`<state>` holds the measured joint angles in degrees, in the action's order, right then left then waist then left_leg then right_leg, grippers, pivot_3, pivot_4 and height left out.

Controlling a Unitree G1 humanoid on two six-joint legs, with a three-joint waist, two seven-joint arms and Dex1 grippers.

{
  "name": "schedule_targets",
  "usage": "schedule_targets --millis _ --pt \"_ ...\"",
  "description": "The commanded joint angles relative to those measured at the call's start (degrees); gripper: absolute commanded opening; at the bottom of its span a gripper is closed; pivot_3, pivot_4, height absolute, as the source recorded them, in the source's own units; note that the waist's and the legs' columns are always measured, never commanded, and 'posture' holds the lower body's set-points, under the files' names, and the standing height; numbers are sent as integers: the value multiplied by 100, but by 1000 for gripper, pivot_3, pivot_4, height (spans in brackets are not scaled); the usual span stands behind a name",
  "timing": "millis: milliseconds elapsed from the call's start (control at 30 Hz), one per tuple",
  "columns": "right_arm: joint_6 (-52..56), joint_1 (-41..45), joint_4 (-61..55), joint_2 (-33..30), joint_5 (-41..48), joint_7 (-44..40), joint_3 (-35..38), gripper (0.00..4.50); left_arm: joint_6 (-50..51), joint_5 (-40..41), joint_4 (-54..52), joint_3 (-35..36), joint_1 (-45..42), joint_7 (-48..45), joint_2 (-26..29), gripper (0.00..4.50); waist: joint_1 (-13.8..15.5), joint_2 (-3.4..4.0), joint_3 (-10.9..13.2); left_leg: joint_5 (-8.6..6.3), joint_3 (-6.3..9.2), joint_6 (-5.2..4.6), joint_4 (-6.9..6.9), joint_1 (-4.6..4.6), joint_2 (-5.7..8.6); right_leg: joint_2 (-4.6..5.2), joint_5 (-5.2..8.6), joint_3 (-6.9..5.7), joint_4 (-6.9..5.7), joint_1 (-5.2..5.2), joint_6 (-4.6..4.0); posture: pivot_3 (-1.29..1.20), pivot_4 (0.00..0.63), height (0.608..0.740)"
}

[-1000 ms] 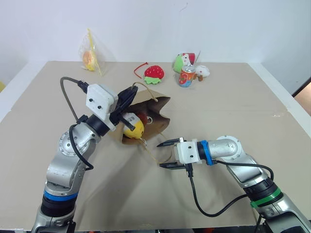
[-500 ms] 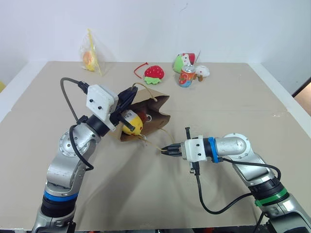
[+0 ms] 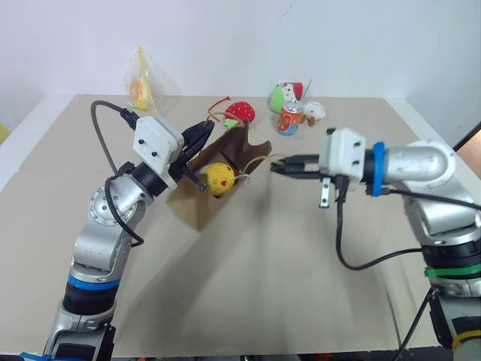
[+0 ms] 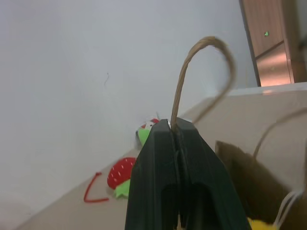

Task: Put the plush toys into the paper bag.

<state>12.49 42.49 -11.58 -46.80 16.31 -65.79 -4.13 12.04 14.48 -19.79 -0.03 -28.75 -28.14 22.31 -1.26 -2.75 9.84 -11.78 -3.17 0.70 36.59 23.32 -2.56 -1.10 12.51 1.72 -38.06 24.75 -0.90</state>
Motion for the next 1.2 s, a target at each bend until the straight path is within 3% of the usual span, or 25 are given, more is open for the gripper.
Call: schedule_targets --millis 33,300,800,900,1000,1033,1067,1167,1200 --pt "149 389 -20 -199 150 -69 291 82 -320 -60 166 64 -314 -37 -28 0 -1 0 0 0 0 0 0 1 0 4 0 0 0 2 0 0 150 740" --pt "379 875 0 -363 175 -113 258 82 -493 -209 561 -147 -530 74 -392 0 -1 0 0 0 -10 0 -2 8 1 18 0 6 -2 14 1 0 150 740" --pt "181 927 280 433 15 40 -96 82 88 -376 237 -236 126 264 -471 0 -7 1 0 0 -35 -1 -2 3 -6 16 -4 26 -9 20 6 0 150 740" --pt "541 917 305 546 259 41 -38 858 213 -247 102 -208 204 244 -479 0 -7 1 0 0 -41 -1 -2 3 -5 17 -4 31 -9 21 7 0 150 740" --pt "949 915 212 466 518 -47 72 2159 368 -77 25 -153 185 226 -510 823 -6 1 0 -1 -44 -1 -2 4 -4 19 -4 33 -8 22 7 0 150 740" --pt "1049 928 198 442 596 -44 129 2821 411 -21 8 -133 163 213 -515 1470 -6 1 0 -1 -44 -1 -2 3 -4 19 -5 34 -8 22 7 0 150 740" --pt "1215 949 175 405 726 -45 212 3056 468 59 -17 -111 143 188 -513 1697 -6 1 0 -1 -45 -1 -2 3 -4 18 -5 34 -8 22 8 0 150 740" --pt "1795 1055 114 275 1156 -31 461 4313 622 340 -109 -42 115 58 -467 2949 -6 1 0 -1 -44 -1 -2 4 -4 18 -5 34 -9 23 8 0 150 740" --pt "2036 1102 88 233 1337 -16 543 4500 674 439 -143 -13 116 9 -451 3310 -8 1 0 -1 -46 -2 -2 4 -4 18 -5 35 -9 24 8 0 150 740"
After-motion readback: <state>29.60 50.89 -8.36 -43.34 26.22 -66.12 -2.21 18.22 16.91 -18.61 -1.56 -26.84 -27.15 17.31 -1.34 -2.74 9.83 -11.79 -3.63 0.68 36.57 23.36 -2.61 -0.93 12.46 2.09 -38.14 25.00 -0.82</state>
